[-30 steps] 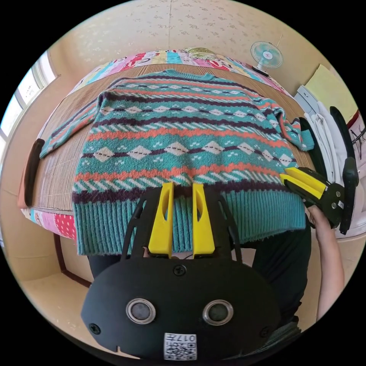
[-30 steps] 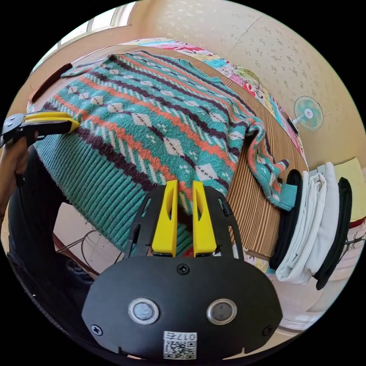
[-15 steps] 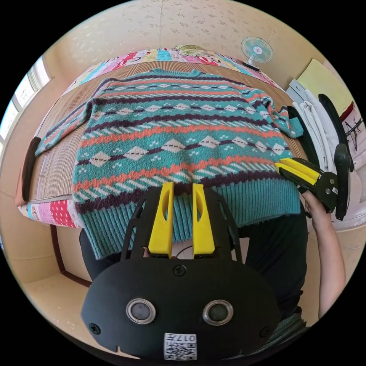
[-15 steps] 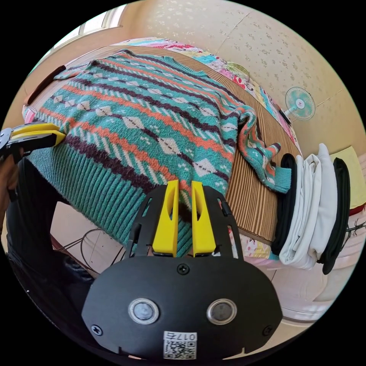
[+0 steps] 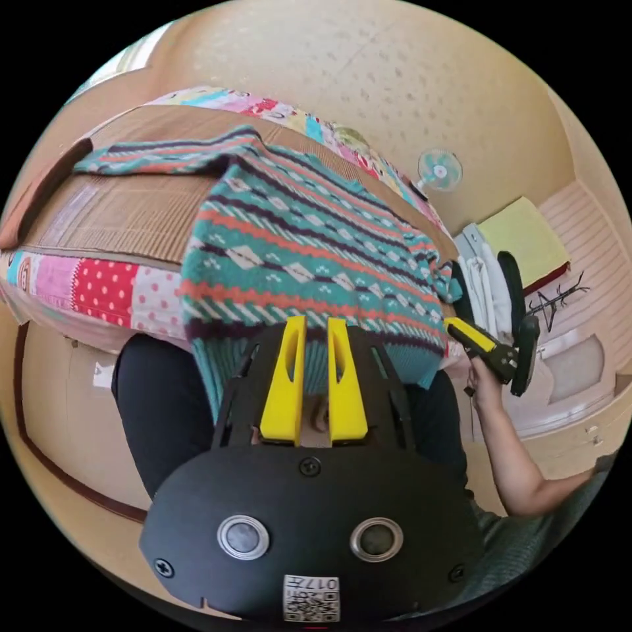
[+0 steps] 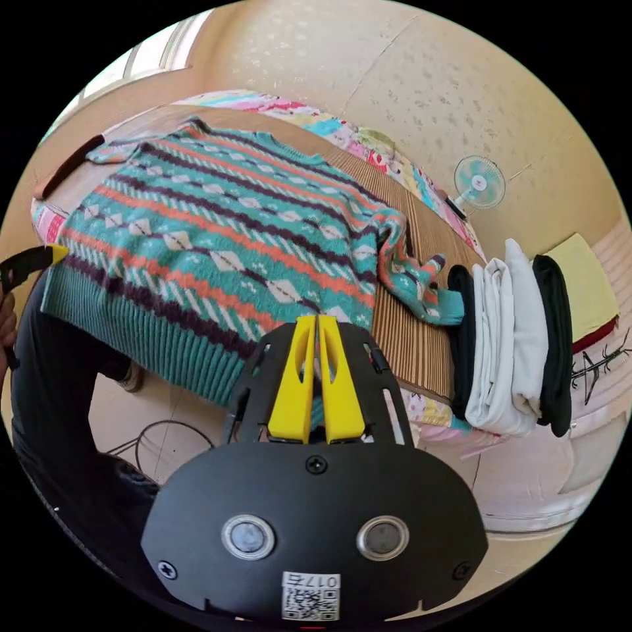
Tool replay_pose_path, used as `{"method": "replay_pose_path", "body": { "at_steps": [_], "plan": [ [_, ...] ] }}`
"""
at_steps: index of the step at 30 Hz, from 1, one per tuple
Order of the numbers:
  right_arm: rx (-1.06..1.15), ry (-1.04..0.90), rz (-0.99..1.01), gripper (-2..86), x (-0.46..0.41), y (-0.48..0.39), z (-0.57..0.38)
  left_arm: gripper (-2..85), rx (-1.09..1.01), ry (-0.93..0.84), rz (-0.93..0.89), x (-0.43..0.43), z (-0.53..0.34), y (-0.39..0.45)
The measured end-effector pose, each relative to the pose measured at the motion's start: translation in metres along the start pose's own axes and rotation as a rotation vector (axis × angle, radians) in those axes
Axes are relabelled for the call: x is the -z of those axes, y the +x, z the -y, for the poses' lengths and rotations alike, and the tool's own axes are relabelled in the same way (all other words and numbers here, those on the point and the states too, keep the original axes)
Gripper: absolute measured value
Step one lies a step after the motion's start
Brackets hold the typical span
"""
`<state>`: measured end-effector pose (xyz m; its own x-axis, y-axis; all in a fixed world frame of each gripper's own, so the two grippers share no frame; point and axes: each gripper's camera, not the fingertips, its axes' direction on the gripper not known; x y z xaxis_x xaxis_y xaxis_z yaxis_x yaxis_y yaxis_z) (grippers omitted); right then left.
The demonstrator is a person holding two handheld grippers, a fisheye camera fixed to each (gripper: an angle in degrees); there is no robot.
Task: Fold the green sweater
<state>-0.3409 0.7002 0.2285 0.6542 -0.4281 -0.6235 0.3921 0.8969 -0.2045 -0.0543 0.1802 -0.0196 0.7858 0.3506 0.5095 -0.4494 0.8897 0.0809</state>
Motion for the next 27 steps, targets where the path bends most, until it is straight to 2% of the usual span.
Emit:
{"method": "replay_pose_path", "body": {
  "at_steps": [2, 5, 8, 10, 13, 18, 22, 24, 27],
  "plan": [
    [-0.023, 0.01, 0.107, 0.9, -0.004, 0.011, 0.019, 10.5, 0.158, 0.112, -0.107, 0.034, 0.046, -0.06],
    [-0.117, -0.021, 0.299, 0.6, -0.034, 0.03, 0.056, 13.9, 0.335, 0.21, -0.158, 0.052, 0.1, -0.132],
    [-0.16, -0.014, 0.436, 0.5, -0.067, 0.039, 0.078, 15.2, 0.465, 0.265, -0.002, 0.061, 0.144, -0.187],
    [-0.162, -0.086, 0.442, 0.5, -0.092, 0.037, 0.081, 15.9, 0.537, 0.307, 0.051, 0.066, 0.165, -0.219],
    [-0.174, -0.011, 0.484, 0.5, -0.091, 0.054, 0.06, 16.0, 0.64, 0.344, 0.139, 0.068, 0.192, -0.265],
    [-0.273, 0.027, 0.721, 0.4, -0.097, 0.114, 0.035, 13.9, 0.68, 0.348, 0.242, 0.062, 0.231, -0.313],
    [-0.315, 0.033, 0.815, 0.4, -0.1, 0.14, 0.025, 6.7, 0.717, 0.294, 0.271, 0.063, 0.257, -0.338],
    [-0.314, 0.037, 0.815, 0.3, -0.095, 0.148, 0.022, 4.3, 0.702, 0.303, 0.236, 0.073, 0.268, -0.33],
    [-0.316, 0.04, 0.823, 0.3, -0.09, 0.158, 0.019, 3.5, 0.523, 0.47, 0.232, 0.112, 0.289, -0.248]
  ]
}}
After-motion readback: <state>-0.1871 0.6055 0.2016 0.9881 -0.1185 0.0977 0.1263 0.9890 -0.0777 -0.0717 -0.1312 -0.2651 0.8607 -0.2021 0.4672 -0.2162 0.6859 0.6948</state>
